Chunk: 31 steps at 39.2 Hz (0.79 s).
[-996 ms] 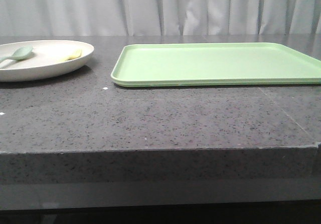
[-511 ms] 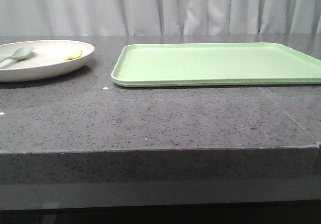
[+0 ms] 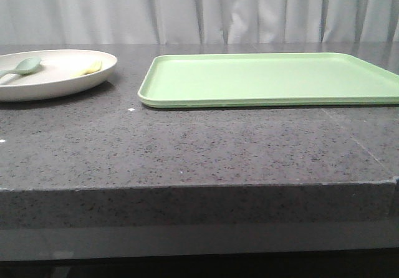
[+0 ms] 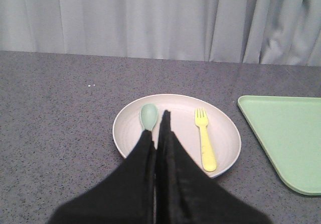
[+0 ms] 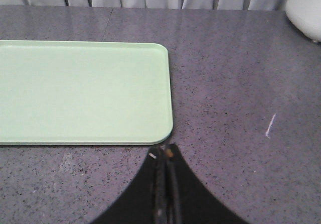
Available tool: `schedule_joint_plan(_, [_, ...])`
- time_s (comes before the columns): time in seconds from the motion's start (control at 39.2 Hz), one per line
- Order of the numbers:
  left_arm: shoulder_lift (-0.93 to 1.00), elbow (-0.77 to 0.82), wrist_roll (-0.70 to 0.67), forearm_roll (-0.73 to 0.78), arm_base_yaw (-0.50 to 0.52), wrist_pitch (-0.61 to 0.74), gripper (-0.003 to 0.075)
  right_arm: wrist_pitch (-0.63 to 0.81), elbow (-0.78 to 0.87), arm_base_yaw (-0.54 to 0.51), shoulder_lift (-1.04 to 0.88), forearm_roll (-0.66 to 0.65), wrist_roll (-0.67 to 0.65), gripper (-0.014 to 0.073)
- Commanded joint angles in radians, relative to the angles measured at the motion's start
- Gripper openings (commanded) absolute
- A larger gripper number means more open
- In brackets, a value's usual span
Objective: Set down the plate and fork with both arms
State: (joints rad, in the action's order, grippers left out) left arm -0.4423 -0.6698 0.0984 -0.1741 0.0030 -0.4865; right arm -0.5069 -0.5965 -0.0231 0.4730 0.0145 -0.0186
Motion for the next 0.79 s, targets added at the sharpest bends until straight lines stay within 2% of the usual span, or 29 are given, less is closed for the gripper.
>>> schedule_joint_plan(0.0, [-0.015, -0.037, -0.009, -0.007, 0.001, 0.073, -0.0016, 0.067, -0.035, 0.0, 0.011, 0.001, 0.004, -0.0062])
schedule_joint_plan(0.05, [-0.015, -0.037, -0.009, -0.007, 0.001, 0.073, 0.0003, 0.066, -0.035, 0.0, 0.011, 0.001, 0.004, -0.0032])
schedule_joint_plan(0.1, [-0.015, -0.037, -0.009, -0.007, 0.001, 0.073, 0.0059, 0.066, -0.035, -0.001, 0.011, 0.0, 0.004, 0.0036])
schedule_joint_plan(0.18, [-0.015, -0.037, -0.009, -0.003, 0.001, 0.073, 0.0246, 0.067, -0.035, -0.001, 0.011, -0.015, 0.004, 0.0265])
schedule_joint_plan(0.26, [-0.015, -0.037, -0.009, 0.015, 0.001, 0.075, 0.0475, 0.067, -0.035, -0.001, 0.011, -0.033, 0.004, 0.0462])
schedule_joint_plan(0.28, [-0.015, -0.037, -0.009, 0.016, 0.001, 0.077, 0.0547, 0.067, -0.035, -0.001, 0.011, -0.034, 0.004, 0.0521])
schedule_joint_plan(0.33, [-0.015, -0.037, -0.009, 0.016, 0.001, 0.079, 0.0623, 0.069, -0.035, -0.001, 0.011, -0.034, 0.004, 0.0583])
schedule_joint_plan(0.38, [-0.015, -0.037, -0.009, 0.016, 0.001, 0.079, 0.0637, 0.069, -0.035, -0.001, 0.011, -0.034, 0.004, 0.0594])
schedule_joint_plan(0.49, [-0.015, -0.037, -0.009, 0.016, 0.001, 0.079, 0.0617, 0.068, -0.035, -0.001, 0.011, -0.034, 0.004, 0.0592])
schedule_joint_plan(0.77, [-0.015, -0.037, -0.009, 0.002, 0.001, 0.083, 0.0518, 0.067, -0.035, -0.001, 0.011, -0.034, 0.004, 0.0592])
